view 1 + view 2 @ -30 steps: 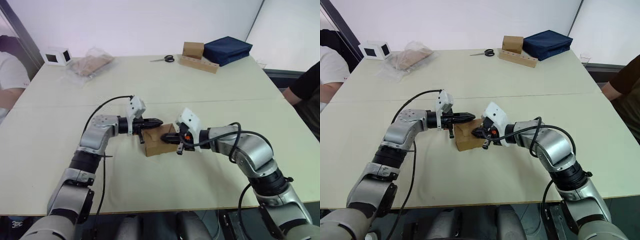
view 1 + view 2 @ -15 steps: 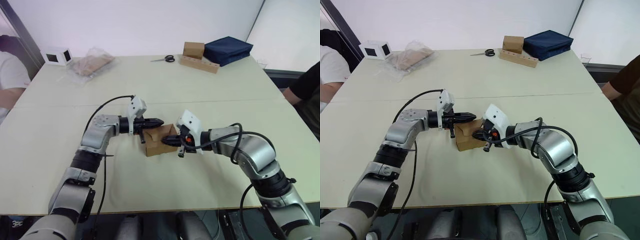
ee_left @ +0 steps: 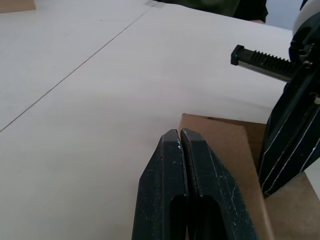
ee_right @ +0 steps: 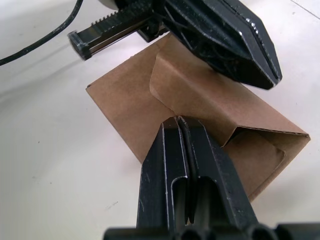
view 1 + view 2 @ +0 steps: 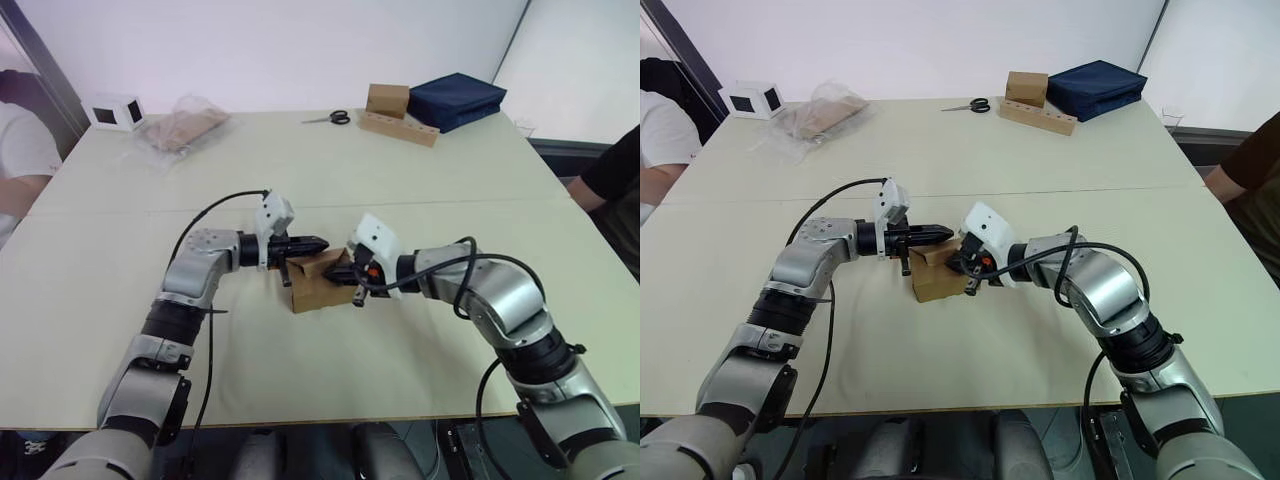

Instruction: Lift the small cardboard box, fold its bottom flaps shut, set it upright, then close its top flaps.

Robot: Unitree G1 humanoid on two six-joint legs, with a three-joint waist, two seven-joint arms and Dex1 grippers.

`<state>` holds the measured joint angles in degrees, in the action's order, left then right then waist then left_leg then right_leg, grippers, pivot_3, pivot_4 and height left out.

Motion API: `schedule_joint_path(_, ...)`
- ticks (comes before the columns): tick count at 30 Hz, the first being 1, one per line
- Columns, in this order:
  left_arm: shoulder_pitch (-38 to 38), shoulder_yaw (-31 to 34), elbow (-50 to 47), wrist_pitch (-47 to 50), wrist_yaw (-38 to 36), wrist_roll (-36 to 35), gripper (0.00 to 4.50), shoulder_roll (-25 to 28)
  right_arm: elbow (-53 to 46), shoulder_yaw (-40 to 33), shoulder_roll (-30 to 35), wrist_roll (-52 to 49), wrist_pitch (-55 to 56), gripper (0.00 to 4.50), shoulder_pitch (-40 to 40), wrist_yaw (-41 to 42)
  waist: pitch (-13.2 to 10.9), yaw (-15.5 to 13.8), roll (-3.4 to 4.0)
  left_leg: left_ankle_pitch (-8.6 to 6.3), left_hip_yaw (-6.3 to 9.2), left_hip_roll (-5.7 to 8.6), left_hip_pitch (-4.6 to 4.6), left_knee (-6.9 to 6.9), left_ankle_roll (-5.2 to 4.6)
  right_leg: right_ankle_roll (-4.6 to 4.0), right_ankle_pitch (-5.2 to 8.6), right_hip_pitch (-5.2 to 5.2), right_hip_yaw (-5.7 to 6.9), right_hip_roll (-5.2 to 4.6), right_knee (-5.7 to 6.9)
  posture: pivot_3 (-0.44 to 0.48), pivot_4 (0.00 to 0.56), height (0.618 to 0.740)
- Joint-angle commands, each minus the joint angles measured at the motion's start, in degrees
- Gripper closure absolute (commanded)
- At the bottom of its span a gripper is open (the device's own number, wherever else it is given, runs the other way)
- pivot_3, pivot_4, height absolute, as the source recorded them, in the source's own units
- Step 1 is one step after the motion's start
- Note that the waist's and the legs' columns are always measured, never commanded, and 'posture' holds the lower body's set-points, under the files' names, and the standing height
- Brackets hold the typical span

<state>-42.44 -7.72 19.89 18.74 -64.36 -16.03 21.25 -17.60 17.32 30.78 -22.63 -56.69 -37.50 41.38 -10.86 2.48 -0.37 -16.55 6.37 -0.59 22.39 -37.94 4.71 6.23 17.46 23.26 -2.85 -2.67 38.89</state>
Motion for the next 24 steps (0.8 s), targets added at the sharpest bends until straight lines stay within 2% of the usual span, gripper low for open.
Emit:
schedule_joint_path(1, 0.8, -0.2, -3.0, 0.3, -1.6, -0.9, 4.46, 0.5, 0.0, 0.0, -0.5, 0.5, -0.1, 4.50, -0.5, -0.5, 0.0, 0.0, 0.00, 0.00, 0.00, 0.00, 0.00, 0.00, 0.00, 0.00, 0.00, 0.00, 0.00, 0.00, 0.00, 0.000, 0.150, 0.740)
schedule_joint_path(9, 3.1, -0.7, -5.8, 1.1, -2.3, -0.7, 4.46, 2.0, 0.2, -0.3, -0.8, 0.8, 0.0, 4.50, 0.1, -1.1, 0.0, 0.0, 0.00, 0.00, 0.00, 0.00, 0.00, 0.01, 0.00, 0.00, 0.00, 0.00, 0.00, 0.00, 0.00, 0.000, 0.150, 0.740)
schedule_joint_path(24, 0.7, 0.9, -2.9, 1.0, -1.6, -1.2, 4.46, 2.5, 1.0, -0.1, -1.9, 1.5, 1.0, 4.50, 0.3, -1.9, 0.0, 0.0, 0.00, 0.00, 0.00, 0.00, 0.00, 0.01, 0.00, 0.00, 0.00, 0.01, 0.00, 0.00, 0.00, 0.000, 0.150, 0.740)
